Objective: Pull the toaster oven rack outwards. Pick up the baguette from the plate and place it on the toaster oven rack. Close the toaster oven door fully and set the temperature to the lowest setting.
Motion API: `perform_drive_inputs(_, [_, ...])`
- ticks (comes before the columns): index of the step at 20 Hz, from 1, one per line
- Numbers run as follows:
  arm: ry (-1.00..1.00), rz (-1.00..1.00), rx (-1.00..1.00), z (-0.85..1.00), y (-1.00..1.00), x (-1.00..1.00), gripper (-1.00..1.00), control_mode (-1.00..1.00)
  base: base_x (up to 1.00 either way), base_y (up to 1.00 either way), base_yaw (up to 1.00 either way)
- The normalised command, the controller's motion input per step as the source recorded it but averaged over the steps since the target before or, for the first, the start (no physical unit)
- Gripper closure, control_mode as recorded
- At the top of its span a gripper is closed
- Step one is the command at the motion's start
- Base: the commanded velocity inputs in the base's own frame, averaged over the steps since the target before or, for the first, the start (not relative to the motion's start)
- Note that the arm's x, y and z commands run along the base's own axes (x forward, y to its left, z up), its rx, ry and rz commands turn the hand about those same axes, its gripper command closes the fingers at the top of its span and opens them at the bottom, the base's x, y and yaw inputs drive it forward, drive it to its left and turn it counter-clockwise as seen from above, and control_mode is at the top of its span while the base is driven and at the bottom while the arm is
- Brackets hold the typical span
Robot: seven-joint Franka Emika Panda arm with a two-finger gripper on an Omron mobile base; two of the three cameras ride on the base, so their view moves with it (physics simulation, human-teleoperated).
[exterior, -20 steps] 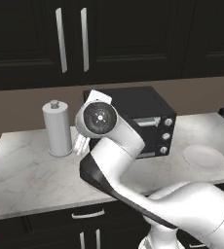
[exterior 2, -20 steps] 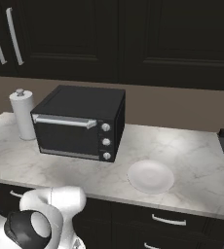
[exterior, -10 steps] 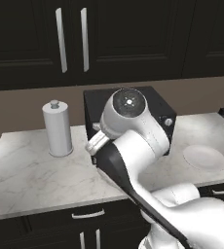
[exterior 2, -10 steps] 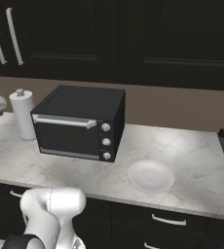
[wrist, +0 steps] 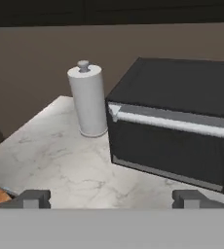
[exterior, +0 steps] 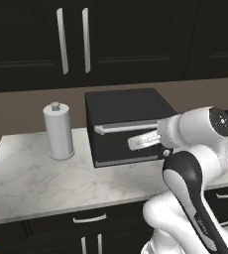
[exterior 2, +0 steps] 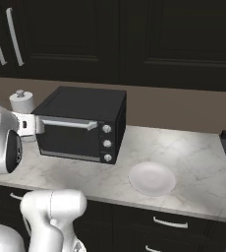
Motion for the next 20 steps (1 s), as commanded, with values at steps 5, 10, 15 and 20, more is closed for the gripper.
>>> perform_drive_inputs(5, [-0.07, -0.07, 0.64, -0.04, -1.00, -0.09, -1.00, -1.00, 0.00, 0.00, 0.00])
perform_drive_inputs(10, [0.00, -0.08, 0.60, -0.18, -0.94, -0.02, -1.00, -1.00, 0.00, 0.00, 0.00])
perform_drive_inputs(15, [0.13, -0.02, 0.48, -0.44, -0.63, -0.02, -1.00, -1.00, 0.00, 0.00, 0.00])
perform_drive_inputs(20, [0.09, 0.00, 0.37, -0.68, -0.43, 0.00, -1.00, -1.00, 0.00, 0.00, 0.00])
